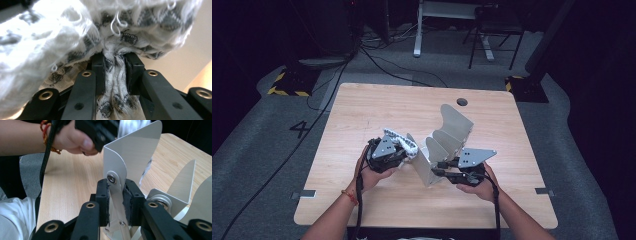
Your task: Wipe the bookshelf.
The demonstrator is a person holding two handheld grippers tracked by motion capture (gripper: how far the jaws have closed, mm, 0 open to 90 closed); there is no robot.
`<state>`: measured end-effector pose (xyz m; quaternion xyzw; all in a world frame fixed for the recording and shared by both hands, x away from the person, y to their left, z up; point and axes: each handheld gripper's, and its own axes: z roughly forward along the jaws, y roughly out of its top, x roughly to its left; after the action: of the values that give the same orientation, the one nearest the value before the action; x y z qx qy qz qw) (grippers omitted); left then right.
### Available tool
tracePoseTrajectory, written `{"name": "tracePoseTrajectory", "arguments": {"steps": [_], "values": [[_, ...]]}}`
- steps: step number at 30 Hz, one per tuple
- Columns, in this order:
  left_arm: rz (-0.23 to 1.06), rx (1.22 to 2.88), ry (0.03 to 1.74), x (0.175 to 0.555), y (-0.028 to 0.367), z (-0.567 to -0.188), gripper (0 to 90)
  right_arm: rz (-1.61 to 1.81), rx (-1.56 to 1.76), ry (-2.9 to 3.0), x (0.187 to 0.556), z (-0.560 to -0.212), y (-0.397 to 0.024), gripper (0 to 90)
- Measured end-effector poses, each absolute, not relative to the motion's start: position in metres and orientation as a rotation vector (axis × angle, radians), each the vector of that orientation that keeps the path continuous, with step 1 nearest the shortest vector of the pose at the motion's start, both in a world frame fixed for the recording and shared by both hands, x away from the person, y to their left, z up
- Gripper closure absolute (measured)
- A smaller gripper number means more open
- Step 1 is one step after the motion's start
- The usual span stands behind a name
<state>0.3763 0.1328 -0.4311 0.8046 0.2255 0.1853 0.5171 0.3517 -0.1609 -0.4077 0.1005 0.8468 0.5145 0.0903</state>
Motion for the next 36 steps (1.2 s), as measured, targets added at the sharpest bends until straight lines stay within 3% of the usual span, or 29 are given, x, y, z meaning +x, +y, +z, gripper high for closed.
{"name": "tracePoseTrajectory", "arguments": {"steps": [4, 12, 22, 30, 36], "values": [[0.402, 1.854, 0.496, 0.369, 0.130, -0.421, 74.0, 1.529, 0.304, 2.516, 0.351, -0.408, -0.161, 76.4], [0.267, 1.876, 0.356, 0.359, 0.123, -0.426, 74.5, 1.522, 0.303, 2.510, 0.350, -0.408, -0.161, 76.5], [0.175, 2.058, 0.313, 0.353, 0.100, -0.462, 74.9, 1.511, 0.330, 2.487, 0.351, -0.408, -0.164, 76.4], [0.122, 2.262, 0.400, 0.358, 0.085, -0.496, 74.4, 1.509, 0.357, 2.469, 0.350, -0.409, -0.164, 75.1], [0.100, 2.265, 0.380, 0.345, 0.083, -0.494, 74.0, 1.513, 0.353, 2.465, 0.348, -0.407, -0.161, 67.5]]}}
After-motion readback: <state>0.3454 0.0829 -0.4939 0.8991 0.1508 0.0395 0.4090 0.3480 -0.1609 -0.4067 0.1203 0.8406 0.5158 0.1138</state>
